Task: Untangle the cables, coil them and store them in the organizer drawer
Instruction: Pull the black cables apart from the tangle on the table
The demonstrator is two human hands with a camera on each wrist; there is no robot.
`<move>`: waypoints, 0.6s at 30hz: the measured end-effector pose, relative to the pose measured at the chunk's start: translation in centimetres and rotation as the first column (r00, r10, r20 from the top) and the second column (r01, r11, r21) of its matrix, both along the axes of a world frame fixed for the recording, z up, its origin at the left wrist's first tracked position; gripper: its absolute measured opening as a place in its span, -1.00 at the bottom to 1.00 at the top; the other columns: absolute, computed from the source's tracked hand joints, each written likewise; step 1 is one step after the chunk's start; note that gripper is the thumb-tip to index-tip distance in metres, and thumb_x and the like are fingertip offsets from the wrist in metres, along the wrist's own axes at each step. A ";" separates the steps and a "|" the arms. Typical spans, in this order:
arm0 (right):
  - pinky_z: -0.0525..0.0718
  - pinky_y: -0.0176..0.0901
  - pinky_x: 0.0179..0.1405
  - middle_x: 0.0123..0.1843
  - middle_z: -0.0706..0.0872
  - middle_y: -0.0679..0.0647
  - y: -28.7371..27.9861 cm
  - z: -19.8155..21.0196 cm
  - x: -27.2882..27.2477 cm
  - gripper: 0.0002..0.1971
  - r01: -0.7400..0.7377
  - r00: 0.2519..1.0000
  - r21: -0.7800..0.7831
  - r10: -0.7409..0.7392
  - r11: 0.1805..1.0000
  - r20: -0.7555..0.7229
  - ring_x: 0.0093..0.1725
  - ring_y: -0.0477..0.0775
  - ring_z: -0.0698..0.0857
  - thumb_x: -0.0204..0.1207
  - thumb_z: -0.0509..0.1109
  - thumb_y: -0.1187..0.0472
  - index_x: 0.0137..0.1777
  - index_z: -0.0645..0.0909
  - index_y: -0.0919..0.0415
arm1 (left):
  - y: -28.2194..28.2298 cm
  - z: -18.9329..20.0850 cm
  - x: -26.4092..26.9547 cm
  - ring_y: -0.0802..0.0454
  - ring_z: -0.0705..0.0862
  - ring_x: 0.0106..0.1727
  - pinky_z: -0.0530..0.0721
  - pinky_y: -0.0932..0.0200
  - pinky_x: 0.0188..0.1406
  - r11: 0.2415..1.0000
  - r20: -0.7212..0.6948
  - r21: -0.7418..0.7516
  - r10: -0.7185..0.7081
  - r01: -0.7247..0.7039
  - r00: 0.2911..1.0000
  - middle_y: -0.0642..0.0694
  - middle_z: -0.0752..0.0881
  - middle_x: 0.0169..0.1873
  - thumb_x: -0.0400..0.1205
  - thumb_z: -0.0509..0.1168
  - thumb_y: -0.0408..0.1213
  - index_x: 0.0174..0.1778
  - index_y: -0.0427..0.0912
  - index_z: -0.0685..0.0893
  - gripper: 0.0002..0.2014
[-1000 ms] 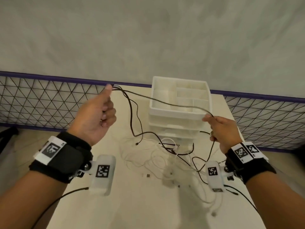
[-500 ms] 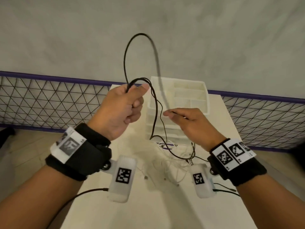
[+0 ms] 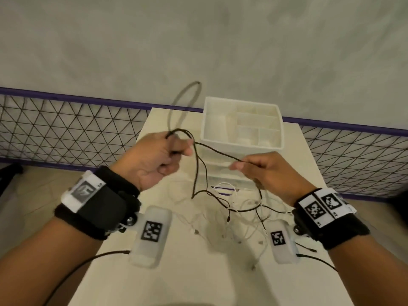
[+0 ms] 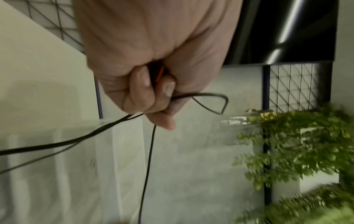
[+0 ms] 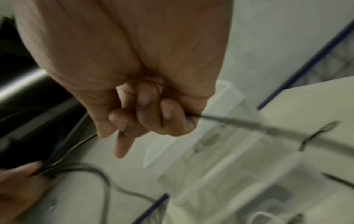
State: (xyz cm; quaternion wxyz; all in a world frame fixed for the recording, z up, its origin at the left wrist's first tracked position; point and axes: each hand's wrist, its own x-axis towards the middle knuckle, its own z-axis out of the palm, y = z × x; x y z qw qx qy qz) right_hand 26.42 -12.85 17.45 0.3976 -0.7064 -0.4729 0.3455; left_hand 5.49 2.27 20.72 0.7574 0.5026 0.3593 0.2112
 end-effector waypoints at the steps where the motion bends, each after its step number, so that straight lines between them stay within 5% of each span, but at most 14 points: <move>1: 0.26 -0.14 -0.42 -0.50 0.39 -0.07 -0.9 -0.5 1.1 -0.80 0.043 0.999 -0.028 -0.044 0.999 -0.031 -0.44 0.13 0.27 0.59 0.44 0.01 -0.04 0.87 0.03 | 1.1 -0.1 -0.7 0.24 0.22 -0.74 0.17 0.38 -0.85 0.998 0.018 -0.010 0.054 -0.054 0.998 -0.07 0.66 -0.46 0.67 0.28 -0.47 -0.27 -0.23 0.53 -0.81; 6: 0.28 -0.14 -0.43 -0.45 0.29 0.08 -3.9 -1.5 5.8 -0.53 0.316 0.941 -0.102 -0.325 0.943 -0.090 -0.43 0.08 0.22 0.27 0.52 -0.22 -0.13 0.85 0.21 | 3.9 -1.0 -3.8 0.22 0.24 -0.72 0.21 0.36 -0.85 0.991 -0.129 0.071 0.118 -0.109 0.985 -0.06 0.73 -0.46 0.69 0.30 -0.36 -0.22 -0.17 0.51 -0.82; 8: 0.47 -0.08 -0.27 -0.27 0.56 0.09 -3.8 -2.6 8.5 -0.48 0.473 0.881 -0.119 -0.470 0.873 0.055 -0.33 0.07 0.47 0.38 0.48 -0.27 0.06 0.83 0.17 | 3.5 -2.4 -3.6 0.19 0.24 -0.66 0.22 0.35 -0.83 0.984 -0.295 0.159 0.122 -0.077 0.948 -0.16 0.78 -0.28 0.68 0.36 -0.23 -0.18 -0.18 0.58 -0.83; 10: 0.62 0.12 0.24 0.31 0.68 0.13 -3.6 -3.8 10.5 -0.37 0.531 0.826 -0.159 -0.467 0.832 0.316 0.20 0.20 0.68 0.52 0.39 -0.29 0.48 0.59 0.07 | 2.7 -4.1 -2.8 0.14 0.26 -0.58 0.22 0.33 -0.81 0.979 -0.409 0.178 0.165 -0.099 0.897 -0.16 0.66 -0.24 0.68 0.36 -0.07 -0.10 -0.21 0.60 -0.75; 13: 0.36 0.23 0.61 0.71 0.26 0.15 -4.1 -5.8 11.3 -0.13 0.492 0.812 -0.227 -0.349 0.840 0.468 0.66 0.23 0.32 0.52 0.44 -0.20 0.73 0.12 -0.02 | 1.4 -6.6 -1.8 0.10 0.28 -0.56 0.18 0.33 -0.79 0.981 -0.435 0.053 0.191 -0.186 0.880 -0.08 0.49 -0.37 0.75 0.23 0.00 -0.25 -0.15 0.48 -0.66; 15: 0.47 -0.03 0.48 0.63 0.41 0.13 -4.8 -6.6 9.4 -0.38 0.433 0.819 -0.209 -0.286 0.877 0.497 0.55 0.13 0.48 0.59 0.45 0.02 0.63 0.37 0.01 | 0.6 -8.0 -1.5 0.13 0.27 -0.61 0.15 0.33 -0.79 0.990 -0.398 -0.045 0.108 -0.136 0.911 -0.04 0.45 -0.45 0.78 0.17 -0.07 -0.26 -0.15 0.49 -0.67; 17: 0.56 -0.39 0.06 0.25 0.76 0.05 -5.7 -8.0 6.8 -0.79 0.321 0.867 -0.220 -0.192 0.921 0.459 0.10 -0.13 0.75 0.59 0.43 0.23 0.16 0.72 -0.02 | -0.5 -9.0 -1.1 0.14 0.29 -0.62 0.18 0.32 -0.77 0.994 -0.360 -0.095 0.024 -0.062 0.933 -0.04 0.44 -0.48 0.80 0.14 -0.19 -0.20 -0.20 0.55 -0.72; 18: 0.52 -0.52 -0.11 0.08 0.82 0.01 -6.2 -8.9 5.4 -0.80 0.215 0.895 -0.295 -0.067 0.931 0.442 -0.13 -0.31 0.74 0.56 0.41 0.30 -0.04 0.75 -0.06 | -1.0 -9.2 -0.9 0.13 0.31 -0.60 0.22 0.31 -0.75 0.993 -0.343 -0.109 0.000 -0.040 0.939 -0.04 0.46 -0.48 0.80 0.13 -0.26 -0.15 -0.23 0.59 -0.75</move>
